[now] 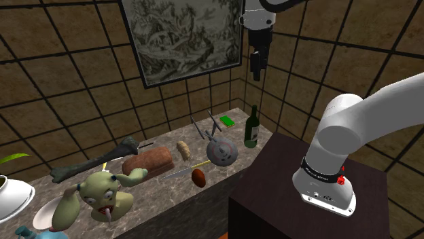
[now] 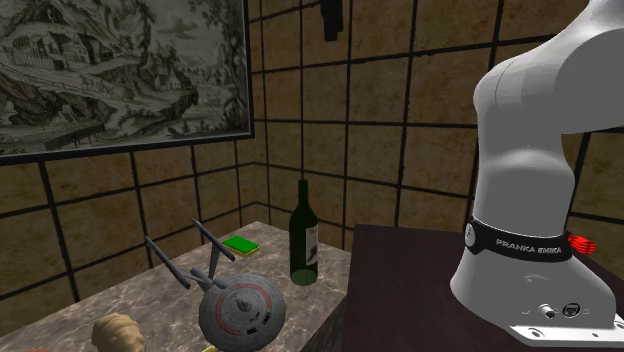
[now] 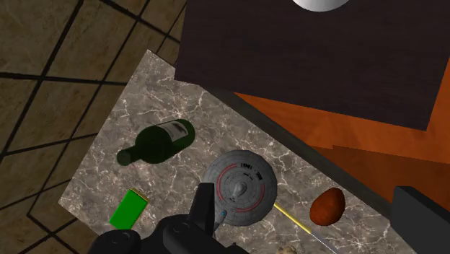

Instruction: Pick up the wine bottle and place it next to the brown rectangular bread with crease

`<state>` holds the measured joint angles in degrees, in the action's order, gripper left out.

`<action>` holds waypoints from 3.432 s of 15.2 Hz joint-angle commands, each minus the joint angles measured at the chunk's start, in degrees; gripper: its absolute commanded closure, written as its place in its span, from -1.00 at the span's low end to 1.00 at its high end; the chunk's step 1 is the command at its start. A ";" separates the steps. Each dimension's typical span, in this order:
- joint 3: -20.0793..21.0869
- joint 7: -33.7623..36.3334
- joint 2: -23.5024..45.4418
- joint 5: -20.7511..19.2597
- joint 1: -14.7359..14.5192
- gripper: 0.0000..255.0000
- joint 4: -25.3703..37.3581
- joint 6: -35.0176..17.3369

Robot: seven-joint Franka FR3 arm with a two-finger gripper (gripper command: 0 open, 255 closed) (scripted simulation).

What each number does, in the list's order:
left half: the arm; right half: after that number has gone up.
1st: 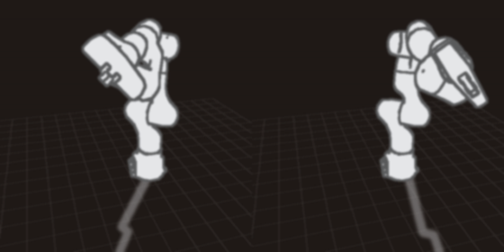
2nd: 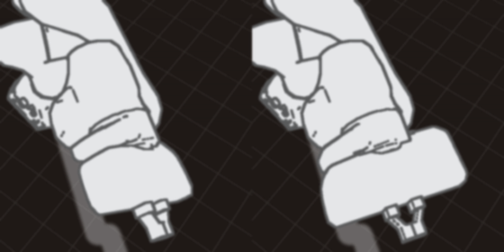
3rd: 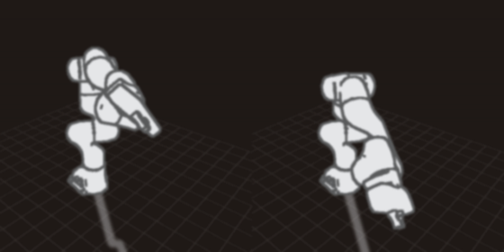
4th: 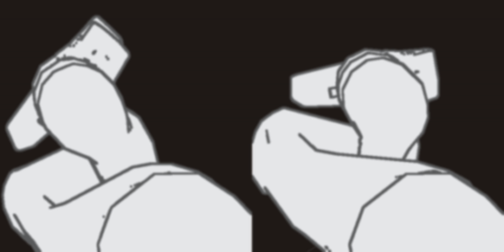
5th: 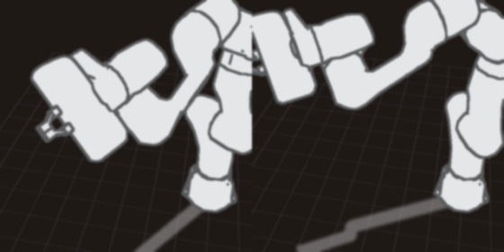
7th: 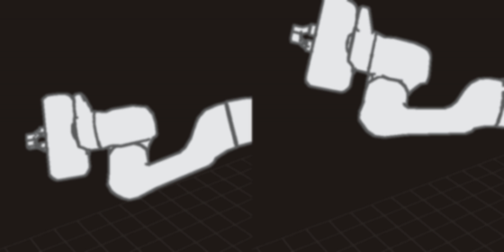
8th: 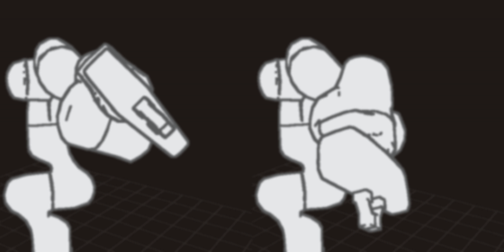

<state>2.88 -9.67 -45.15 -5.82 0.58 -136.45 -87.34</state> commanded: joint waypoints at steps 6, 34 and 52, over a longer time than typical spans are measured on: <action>-4.82 -2.46 4.06 -2.07 2.33 -1.00 -3.95 -8.09; -25.26 -24.40 53.93 9.10 11.40 -1.00 4.38 -46.35; -24.54 -26.03 57.72 11.40 11.91 1.00 2.96 -51.24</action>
<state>-21.66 -35.69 12.56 5.59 12.49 -133.48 -138.59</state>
